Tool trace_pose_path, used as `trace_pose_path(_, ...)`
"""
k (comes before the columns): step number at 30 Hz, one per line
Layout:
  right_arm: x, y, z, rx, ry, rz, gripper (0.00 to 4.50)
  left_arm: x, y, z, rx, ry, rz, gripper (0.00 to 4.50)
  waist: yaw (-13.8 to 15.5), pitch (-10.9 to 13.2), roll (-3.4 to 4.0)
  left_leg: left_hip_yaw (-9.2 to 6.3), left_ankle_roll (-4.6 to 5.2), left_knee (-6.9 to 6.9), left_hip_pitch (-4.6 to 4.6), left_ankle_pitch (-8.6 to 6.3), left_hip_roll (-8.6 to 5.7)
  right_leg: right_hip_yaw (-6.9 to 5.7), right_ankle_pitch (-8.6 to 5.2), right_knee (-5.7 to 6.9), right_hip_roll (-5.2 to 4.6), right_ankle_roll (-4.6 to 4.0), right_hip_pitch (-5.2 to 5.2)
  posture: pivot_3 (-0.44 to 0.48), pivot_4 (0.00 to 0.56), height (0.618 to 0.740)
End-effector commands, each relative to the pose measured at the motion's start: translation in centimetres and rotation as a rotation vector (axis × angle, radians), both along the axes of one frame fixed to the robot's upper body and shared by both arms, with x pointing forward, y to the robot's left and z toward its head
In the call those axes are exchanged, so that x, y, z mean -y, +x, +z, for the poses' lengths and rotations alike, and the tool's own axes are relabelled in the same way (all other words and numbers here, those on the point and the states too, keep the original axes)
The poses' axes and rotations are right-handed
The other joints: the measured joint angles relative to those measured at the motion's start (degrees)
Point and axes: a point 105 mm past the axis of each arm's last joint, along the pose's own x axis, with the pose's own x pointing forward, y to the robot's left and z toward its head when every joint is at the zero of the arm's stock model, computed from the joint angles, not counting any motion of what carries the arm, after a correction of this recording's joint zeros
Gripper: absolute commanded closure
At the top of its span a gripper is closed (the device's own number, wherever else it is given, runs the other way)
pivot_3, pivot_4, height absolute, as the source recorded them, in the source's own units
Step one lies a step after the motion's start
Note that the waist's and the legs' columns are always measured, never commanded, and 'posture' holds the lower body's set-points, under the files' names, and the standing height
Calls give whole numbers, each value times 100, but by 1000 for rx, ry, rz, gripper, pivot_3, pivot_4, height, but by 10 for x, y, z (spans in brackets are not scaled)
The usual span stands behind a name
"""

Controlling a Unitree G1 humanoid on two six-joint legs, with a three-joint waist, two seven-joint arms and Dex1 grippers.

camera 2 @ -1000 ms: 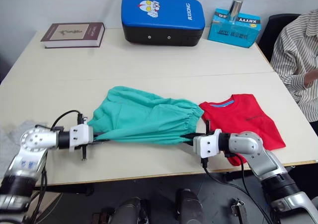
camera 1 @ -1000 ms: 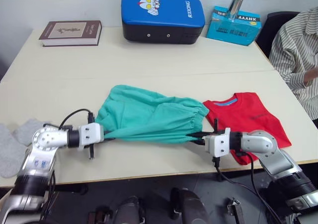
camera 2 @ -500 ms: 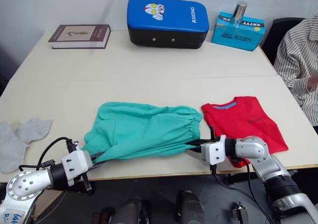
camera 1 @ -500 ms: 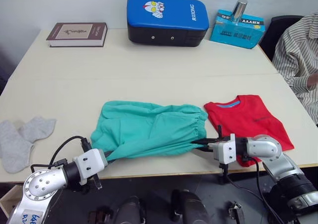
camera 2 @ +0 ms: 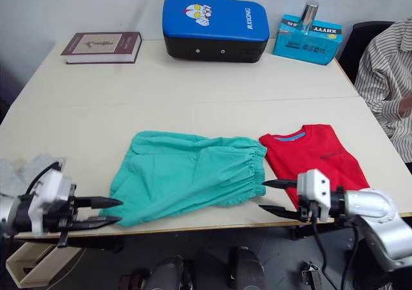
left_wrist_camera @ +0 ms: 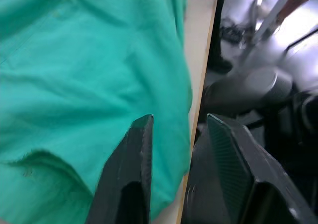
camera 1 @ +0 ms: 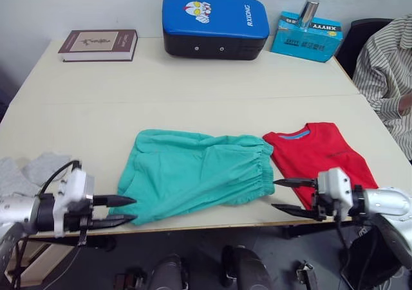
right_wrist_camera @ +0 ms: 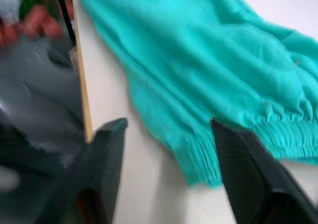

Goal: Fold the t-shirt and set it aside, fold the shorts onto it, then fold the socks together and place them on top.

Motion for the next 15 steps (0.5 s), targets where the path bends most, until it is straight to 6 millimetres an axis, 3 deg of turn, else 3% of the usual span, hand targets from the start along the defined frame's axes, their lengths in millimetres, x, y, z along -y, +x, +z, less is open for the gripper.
trace_pose_path(1,-28,6,26,3,152,-40,3134,15,31,13,48,-139,73,4109,19,-4,-3,-1,-4,-2,10,2,-1,1,1,2,0,1,8,0,150,740)
trace_pose_path(2,-40,11,27,16,178,-60,3484,21,41,13,65,-149,81,4403,19,-4,-2,-1,-6,-2,5,3,0,0,1,2,3,1,6,0,150,740)
trace_pose_path(5,-75,29,16,60,208,-149,4447,44,64,-2,102,-120,95,4500,5,-8,-8,8,-21,-11,1,5,-3,1,1,3,11,1,-4,0,150,740)
trace_pose_path(9,-121,60,-12,100,209,-314,4447,64,83,-50,101,-13,137,4500,-41,-11,-7,30,-32,-22,-6,13,-5,10,-2,3,36,-4,-26,0,150,740)
trace_pose_path(12,-136,79,-27,163,197,-429,4447,63,96,-76,111,36,237,4500,-38,-13,-10,45,-34,-29,-16,16,0,18,-2,5,70,-4,-49,0,150,740)
trace_pose_path(15,-129,90,-34,195,227,-560,4447,53,111,-87,148,43,402,4500,-12,-21,-20,54,-29,-29,-23,18,0,41,-2,8,68,-4,-64,0,150,740)
